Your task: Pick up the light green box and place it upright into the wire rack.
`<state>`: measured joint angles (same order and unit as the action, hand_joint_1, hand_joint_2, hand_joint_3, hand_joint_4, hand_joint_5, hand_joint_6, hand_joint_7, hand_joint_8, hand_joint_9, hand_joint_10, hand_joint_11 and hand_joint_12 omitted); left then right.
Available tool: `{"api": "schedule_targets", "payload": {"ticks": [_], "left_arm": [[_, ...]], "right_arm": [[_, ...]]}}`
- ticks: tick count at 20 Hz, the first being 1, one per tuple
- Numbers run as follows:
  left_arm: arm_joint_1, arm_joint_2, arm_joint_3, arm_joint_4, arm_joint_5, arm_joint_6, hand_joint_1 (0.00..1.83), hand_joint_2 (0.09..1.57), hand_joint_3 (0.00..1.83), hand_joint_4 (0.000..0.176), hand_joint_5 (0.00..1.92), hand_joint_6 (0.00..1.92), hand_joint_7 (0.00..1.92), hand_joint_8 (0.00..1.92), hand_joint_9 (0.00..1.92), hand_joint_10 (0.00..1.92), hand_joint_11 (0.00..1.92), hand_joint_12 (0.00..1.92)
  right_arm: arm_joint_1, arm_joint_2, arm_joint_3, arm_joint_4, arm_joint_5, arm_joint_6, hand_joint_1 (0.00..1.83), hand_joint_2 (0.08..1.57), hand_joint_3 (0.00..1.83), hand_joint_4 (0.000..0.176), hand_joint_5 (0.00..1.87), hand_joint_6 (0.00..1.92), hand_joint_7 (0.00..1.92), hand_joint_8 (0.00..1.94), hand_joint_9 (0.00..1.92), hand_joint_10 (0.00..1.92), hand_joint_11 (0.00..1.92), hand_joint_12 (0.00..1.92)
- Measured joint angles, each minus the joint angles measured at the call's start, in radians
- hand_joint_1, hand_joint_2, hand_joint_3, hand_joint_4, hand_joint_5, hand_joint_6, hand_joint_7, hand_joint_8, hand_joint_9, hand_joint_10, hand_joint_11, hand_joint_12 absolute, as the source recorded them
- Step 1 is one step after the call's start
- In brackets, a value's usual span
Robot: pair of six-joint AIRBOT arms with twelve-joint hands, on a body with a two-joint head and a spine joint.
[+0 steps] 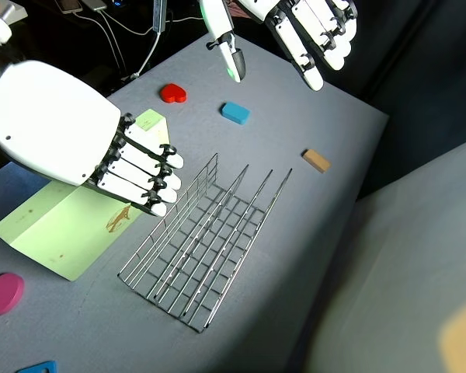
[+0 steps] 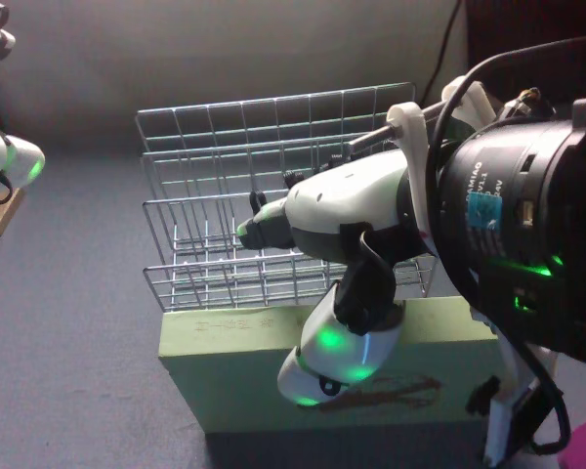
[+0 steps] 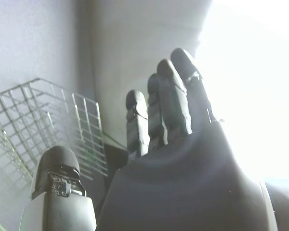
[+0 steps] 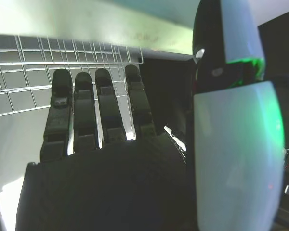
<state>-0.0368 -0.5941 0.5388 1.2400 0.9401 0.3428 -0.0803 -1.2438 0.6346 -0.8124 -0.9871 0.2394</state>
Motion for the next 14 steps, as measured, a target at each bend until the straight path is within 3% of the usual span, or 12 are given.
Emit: {"api": "schedule_targets", "payload": {"ticks": [6,8,11,12,13,14], "left_arm": [[-0.007,0.000,0.000,-0.006,0.006,0.000,0.15,1.16,0.00,0.092,0.24,0.00,0.21,0.00,0.22,0.00,0.00,0.72],[-0.007,0.000,0.000,-0.007,0.009,0.000,0.15,1.16,0.00,0.092,0.24,0.00,0.22,0.00,0.22,0.00,0.00,0.72],[-0.007,0.000,0.000,-0.015,0.010,0.000,0.16,1.16,0.00,0.092,0.24,0.00,0.22,0.00,0.23,0.00,0.00,0.71],[-0.007,0.000,-0.001,-0.018,0.010,0.000,0.16,1.16,0.00,0.092,0.24,0.00,0.22,0.00,0.23,0.00,0.00,0.71],[-0.007,0.000,-0.003,-0.019,0.011,0.000,0.16,1.16,0.00,0.092,0.24,0.00,0.22,0.00,0.23,0.00,0.00,0.71],[-0.007,0.000,-0.003,-0.021,0.010,0.001,0.16,1.16,0.00,0.092,0.24,0.00,0.22,0.00,0.23,0.00,0.00,0.71]], "right_arm": [[-0.018,-0.001,0.002,0.002,-0.002,-0.001,0.84,0.92,0.00,0.103,0.13,0.01,0.06,0.00,0.04,0.00,0.00,0.39],[-0.018,-0.001,0.002,-0.004,-0.001,-0.004,0.84,0.92,0.00,0.095,0.16,0.01,0.09,0.01,0.05,0.01,0.00,0.43],[-0.018,-0.001,0.002,-0.006,-0.001,-0.005,0.85,0.93,0.00,0.061,0.24,0.02,0.18,0.01,0.12,0.01,0.00,0.57],[-0.018,-0.001,0.002,-0.009,-0.001,-0.005,0.85,0.93,0.00,0.061,0.24,0.02,0.18,0.01,0.12,0.01,0.00,0.57],[-0.018,-0.001,0.002,-0.010,-0.001,-0.006,0.87,0.95,0.01,0.017,0.28,0.02,0.27,0.02,0.18,0.02,0.00,0.73],[-0.018,-0.001,0.002,-0.010,-0.001,-0.006,0.91,0.98,0.01,0.000,0.37,0.02,0.38,0.02,0.26,0.02,0.00,0.90]]}}
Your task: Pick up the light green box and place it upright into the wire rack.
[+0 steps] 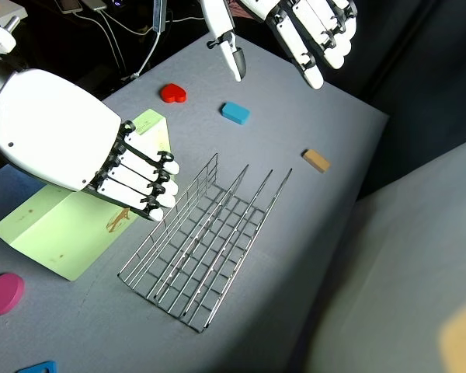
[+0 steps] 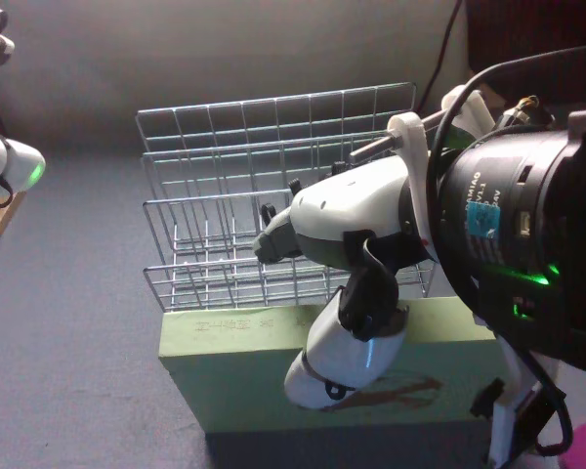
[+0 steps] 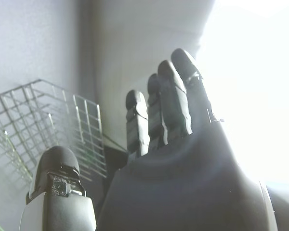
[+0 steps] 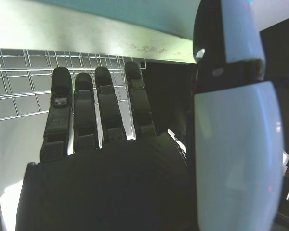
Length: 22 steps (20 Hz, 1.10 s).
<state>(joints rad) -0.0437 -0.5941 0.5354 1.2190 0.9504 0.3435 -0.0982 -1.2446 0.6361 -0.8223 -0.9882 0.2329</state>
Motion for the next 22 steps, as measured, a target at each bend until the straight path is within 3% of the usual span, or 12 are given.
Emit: {"api": "schedule_targets", "payload": {"ticks": [2,5,6,7,8,11,12,14,15,16,17,22], "left_arm": [[0.000,0.000,-0.001,-0.001,0.000,0.000,0.16,1.17,0.00,0.093,0.24,0.00,0.22,0.00,0.23,0.00,0.00,0.71],[0.000,0.000,-0.001,-0.002,0.001,0.000,0.18,1.16,0.00,0.092,0.25,0.00,0.22,0.00,0.23,0.00,0.00,0.71],[0.000,0.000,-0.001,-0.001,0.001,0.000,0.18,1.16,0.00,0.092,0.25,0.00,0.22,0.00,0.23,0.00,0.00,0.71],[0.000,0.000,-0.001,-0.001,0.001,0.000,0.19,1.16,0.00,0.092,0.25,0.00,0.22,0.00,0.23,0.00,0.00,0.72],[0.000,0.000,-0.001,-0.001,0.001,0.000,0.19,1.16,0.00,0.091,0.25,0.00,0.22,0.00,0.24,0.00,0.00,0.72],[0.000,0.000,-0.001,-0.001,0.002,0.000,0.20,1.16,0.00,0.093,0.25,0.00,0.23,0.00,0.24,0.00,0.00,0.73],[0.000,0.000,-0.001,-0.001,0.002,0.000,0.20,1.16,0.00,0.093,0.25,0.00,0.23,0.00,0.24,0.00,0.00,0.73],[0.000,0.000,-0.001,-0.001,0.002,0.000,0.20,1.16,0.00,0.093,0.25,0.00,0.23,0.00,0.24,0.00,0.00,0.73],[0.000,0.000,-0.001,-0.001,0.003,0.000,0.20,1.16,0.00,0.092,0.25,0.00,0.23,0.00,0.24,0.00,0.00,0.73],[0.000,0.000,-0.001,-0.002,0.005,0.000,0.20,1.16,0.00,0.092,0.25,0.00,0.24,0.01,0.24,0.00,0.00,0.73],[0.000,0.000,-0.001,-0.006,0.009,0.000,0.20,1.16,0.00,0.092,0.25,0.00,0.24,0.01,0.24,0.00,0.00,0.73],[0.000,0.000,-0.008,-0.010,0.022,0.000,0.21,1.16,0.00,0.094,0.25,0.00,0.24,0.00,0.24,0.00,0.00,0.73]], "right_arm": [[0.000,0.000,0.000,0.000,0.000,0.000,1.00,1.04,0.01,0.000,0.57,0.03,0.60,0.02,0.48,0.04,0.06,1.16],[0.000,0.000,0.000,-0.001,-0.001,0.000,1.11,1.09,0.00,0.000,0.84,0.05,0.91,0.05,0.89,0.15,0.43,1.31],[0.000,0.000,0.000,-0.001,0.000,0.000,1.20,1.13,0.00,0.000,0.85,0.83,0.97,0.89,0.99,0.29,0.56,1.37],[0.000,0.000,0.000,-0.001,0.000,0.000,1.33,1.13,0.00,0.000,0.83,0.95,0.96,1.02,0.94,1.10,0.63,1.44],[0.001,0.000,0.000,-0.003,0.000,-0.002,1.37,1.12,0.00,0.000,0.88,0.87,1.00,1.01,0.95,1.26,0.72,1.49],[0.003,0.000,0.000,-0.002,-0.003,-0.001,1.38,1.10,0.00,0.000,0.99,0.75,1.01,0.97,0.98,1.29,0.81,1.54],[0.005,0.003,0.000,-0.003,-0.002,-0.001,1.26,1.11,0.00,0.000,0.98,0.84,1.02,1.07,0.96,1.16,0.80,1.54],[0.009,0.005,0.000,-0.008,-0.002,-0.001,1.23,1.12,0.00,0.000,0.96,0.90,1.01,1.10,0.95,1.08,0.77,1.53],[0.012,0.008,0.000,-0.008,-0.005,-0.002,1.34,1.13,0.00,0.000,0.91,0.91,0.97,1.05,0.91,1.29,0.76,1.53],[0.025,0.014,-0.001,-0.002,-0.005,-0.002,1.36,1.13,0.00,0.000,0.89,0.93,0.95,1.05,0.90,1.34,0.74,1.53],[0.053,0.031,-0.013,-0.003,-0.007,-0.010,1.37,1.12,0.00,0.000,0.94,0.85,1.00,0.99,0.94,1.32,0.74,1.54],[0.122,0.065,-0.037,-0.065,0.000,-0.024,1.37,1.11,0.00,0.000,0.95,0.81,1.01,0.97,0.95,1.31,0.78,1.53]]}}
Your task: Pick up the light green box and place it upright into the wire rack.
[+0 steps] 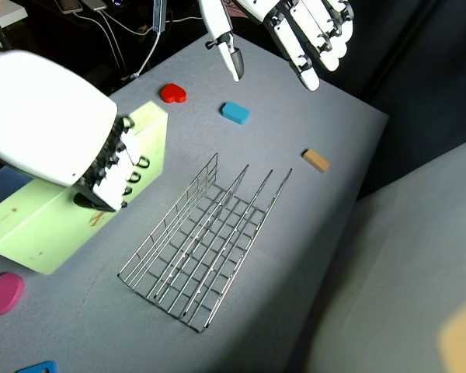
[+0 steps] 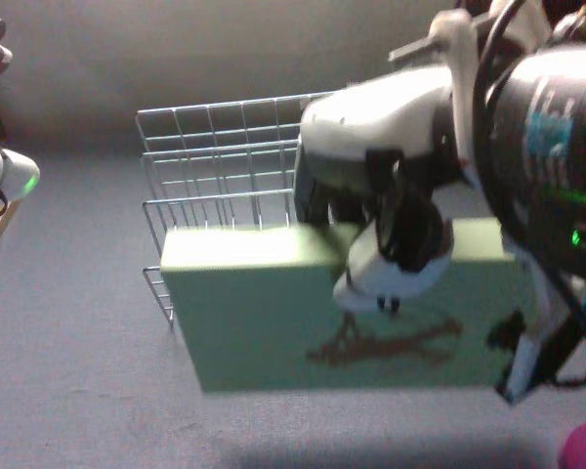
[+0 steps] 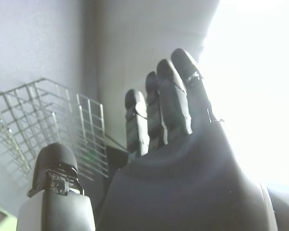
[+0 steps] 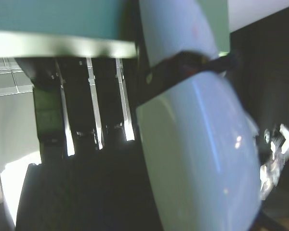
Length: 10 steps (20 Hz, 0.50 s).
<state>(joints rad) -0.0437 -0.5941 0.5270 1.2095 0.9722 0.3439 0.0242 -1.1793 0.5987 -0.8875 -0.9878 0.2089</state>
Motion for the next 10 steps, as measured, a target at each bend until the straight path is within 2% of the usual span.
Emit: {"api": "schedule_targets", "payload": {"ticks": [7,10], "left_arm": [[-0.009,0.000,-0.017,-0.020,0.016,-0.001,0.22,1.16,0.00,0.092,0.26,0.01,0.24,0.00,0.25,0.00,0.00,0.73],[-0.010,0.000,-0.026,-0.019,0.020,-0.027,0.23,1.16,0.00,0.093,0.25,0.00,0.23,0.00,0.25,0.00,0.00,0.73]], "right_arm": [[0.122,0.014,0.001,-0.064,-0.010,-0.074,1.38,1.11,0.00,0.000,0.95,0.80,1.03,0.96,0.94,1.32,0.76,1.53],[0.157,-0.010,0.029,-0.069,0.007,-0.084,1.38,1.10,0.00,0.000,0.95,0.80,1.04,0.96,0.94,1.32,0.76,1.53]]}}
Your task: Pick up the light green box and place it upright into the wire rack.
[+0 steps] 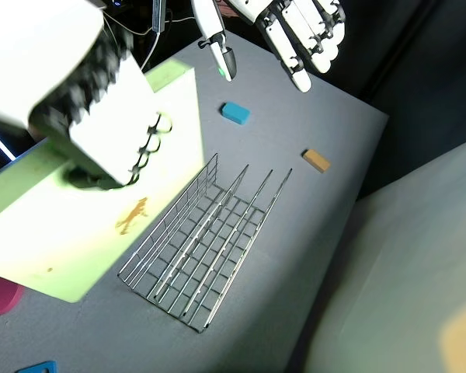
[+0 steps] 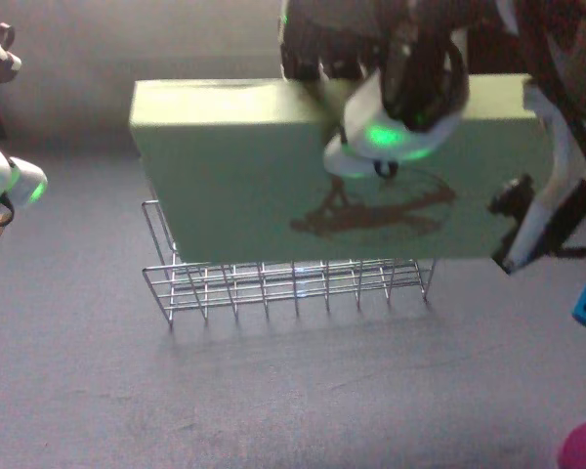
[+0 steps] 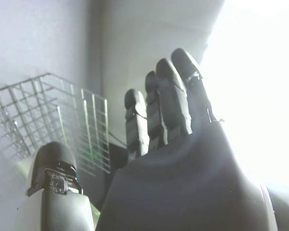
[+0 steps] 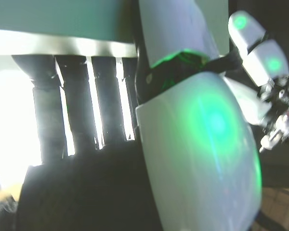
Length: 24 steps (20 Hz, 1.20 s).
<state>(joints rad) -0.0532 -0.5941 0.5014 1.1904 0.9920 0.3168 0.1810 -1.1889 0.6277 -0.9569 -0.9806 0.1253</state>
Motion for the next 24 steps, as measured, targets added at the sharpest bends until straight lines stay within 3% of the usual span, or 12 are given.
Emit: {"api": "schedule_targets", "payload": {"ticks": [5,8,9,11,12,13,19,21,24], "left_arm": [[0.000,0.000,-0.004,-0.004,0.004,0.003,0.22,1.16,0.00,0.093,0.25,0.00,0.22,0.00,0.25,0.00,0.00,0.73],[0.000,0.000,-0.014,-0.007,0.001,0.007,0.23,1.16,0.00,0.092,0.26,0.00,0.23,0.00,0.25,0.00,0.00,0.72],[0.000,0.000,-0.014,-0.018,0.000,0.011,0.24,1.15,0.00,0.092,0.26,0.00,0.23,0.00,0.24,0.00,0.00,0.71],[0.000,0.000,-0.013,-0.022,0.009,0.031,0.24,1.15,0.00,0.091,0.27,0.01,0.23,0.00,0.24,0.00,0.00,0.71],[0.000,0.000,-0.010,-0.022,0.009,0.032,0.24,1.15,0.00,0.092,0.27,0.01,0.23,0.00,0.24,0.00,0.00,0.71],[0.000,0.000,-0.006,-0.021,0.010,0.034,0.24,1.15,0.00,0.092,0.27,0.00,0.23,0.00,0.24,0.00,0.00,0.71],[0.000,0.000,0.000,-0.021,0.023,0.034,0.24,1.15,0.00,0.092,0.27,0.00,0.23,0.00,0.24,0.00,0.00,0.71],[0.000,0.000,0.000,-0.022,0.023,0.034,0.24,1.15,0.00,0.092,0.26,0.00,0.23,0.00,0.23,0.00,0.00,0.70],[-0.003,0.000,0.002,-0.024,0.026,0.034,0.24,1.15,0.00,0.093,0.26,0.00,0.23,0.00,0.23,0.00,0.00,0.70]], "right_arm": [[0.014,-0.040,0.037,-0.066,0.075,-0.024,1.38,1.10,0.00,0.000,0.95,0.81,1.04,0.95,0.94,1.32,0.77,1.54],[0.000,-0.085,0.094,-0.036,0.071,-0.024,1.38,1.10,0.00,0.000,0.95,0.81,1.04,0.95,0.94,1.32,0.77,1.53],[-0.004,-0.095,0.113,-0.030,0.080,-0.005,1.26,1.11,0.01,0.000,0.94,0.90,1.03,1.07,0.94,1.17,0.78,1.53],[-0.015,-0.104,0.127,-0.048,0.093,-0.004,1.23,1.12,0.00,0.000,0.93,0.93,1.02,1.10,0.96,1.09,0.77,1.52],[-0.023,-0.107,0.131,-0.048,0.093,-0.003,1.35,1.11,0.00,0.000,0.95,0.84,1.03,0.99,0.95,1.27,0.76,1.52],[-0.033,-0.115,0.135,-0.047,0.094,0.002,1.37,1.11,0.00,0.000,0.95,0.82,1.03,0.97,0.95,1.31,0.76,1.53],[-0.079,-0.163,0.175,-0.069,0.109,0.032,1.38,1.11,0.00,0.000,0.95,0.81,1.03,0.96,0.95,1.32,0.76,1.53],[-0.096,-0.172,0.182,-0.093,0.111,0.047,1.24,1.12,0.00,0.000,0.93,0.93,1.02,1.11,0.96,1.09,0.76,1.51],[-0.117,-0.190,0.202,-0.110,0.112,0.064,1.23,1.13,0.00,0.000,0.92,0.94,1.02,1.11,0.97,1.07,0.77,1.51]]}}
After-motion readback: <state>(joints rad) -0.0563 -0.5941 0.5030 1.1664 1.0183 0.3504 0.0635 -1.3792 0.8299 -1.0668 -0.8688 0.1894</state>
